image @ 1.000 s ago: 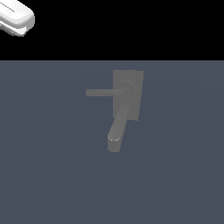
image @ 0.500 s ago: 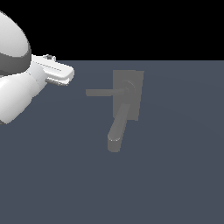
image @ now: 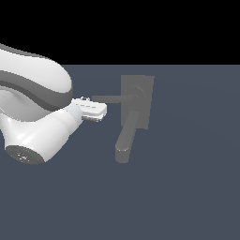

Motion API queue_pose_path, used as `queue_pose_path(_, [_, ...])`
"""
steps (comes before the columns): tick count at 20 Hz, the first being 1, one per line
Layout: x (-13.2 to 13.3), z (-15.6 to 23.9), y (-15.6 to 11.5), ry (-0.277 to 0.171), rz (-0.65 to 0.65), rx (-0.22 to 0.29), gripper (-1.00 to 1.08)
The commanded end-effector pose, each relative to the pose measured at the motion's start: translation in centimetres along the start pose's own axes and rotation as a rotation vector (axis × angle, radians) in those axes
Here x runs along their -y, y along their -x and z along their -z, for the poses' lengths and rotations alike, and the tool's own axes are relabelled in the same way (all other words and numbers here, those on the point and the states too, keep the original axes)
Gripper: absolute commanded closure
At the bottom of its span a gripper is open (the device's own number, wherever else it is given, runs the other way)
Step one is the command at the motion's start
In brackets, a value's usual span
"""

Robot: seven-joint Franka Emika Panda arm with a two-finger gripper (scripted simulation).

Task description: Turn on the faucet by rotating a designated handle.

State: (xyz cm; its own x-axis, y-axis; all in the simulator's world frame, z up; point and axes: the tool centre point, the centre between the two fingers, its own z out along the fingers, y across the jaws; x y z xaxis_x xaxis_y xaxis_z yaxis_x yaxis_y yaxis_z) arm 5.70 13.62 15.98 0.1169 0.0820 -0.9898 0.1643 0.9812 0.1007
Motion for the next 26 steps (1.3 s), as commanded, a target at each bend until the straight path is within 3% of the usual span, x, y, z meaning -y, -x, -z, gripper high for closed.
queue_pose_path(1, [1.7, 0.2, -1.8, -0.021, 0.035, -0.041, 1.08])
queue_pose_path(8, [4.2, 0.6, -4.1, -0.051, 0.079, -0.093, 1.08])
queue_pose_path(26, [6.3, -0.3, -3.9, -0.081, 0.120, -0.098, 1.08])
